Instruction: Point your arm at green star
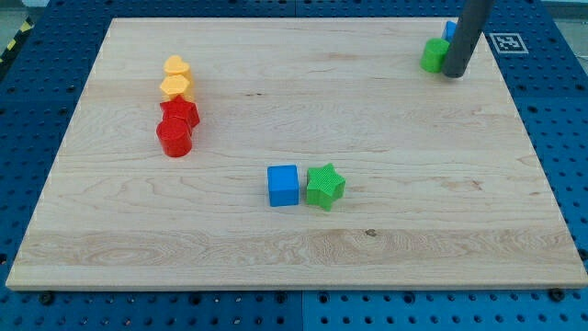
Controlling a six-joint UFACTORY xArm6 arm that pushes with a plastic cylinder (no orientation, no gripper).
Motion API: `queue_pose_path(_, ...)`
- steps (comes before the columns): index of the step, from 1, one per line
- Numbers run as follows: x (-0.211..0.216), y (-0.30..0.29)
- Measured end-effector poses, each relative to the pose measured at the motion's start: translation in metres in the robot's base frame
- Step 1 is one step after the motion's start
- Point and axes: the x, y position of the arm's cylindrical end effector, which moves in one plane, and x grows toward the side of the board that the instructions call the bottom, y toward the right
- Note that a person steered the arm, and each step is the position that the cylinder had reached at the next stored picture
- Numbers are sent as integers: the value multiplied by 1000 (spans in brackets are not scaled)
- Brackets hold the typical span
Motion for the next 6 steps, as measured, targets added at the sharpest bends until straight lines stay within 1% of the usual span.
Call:
queue_pose_path(1,28,0)
queue_pose_path(2,120,4)
queue_pose_path(3,220,-18)
queue_pose_path(4,281,-77)
queue_pose_path(5,286,-162)
queue_pose_path(6,269,-246)
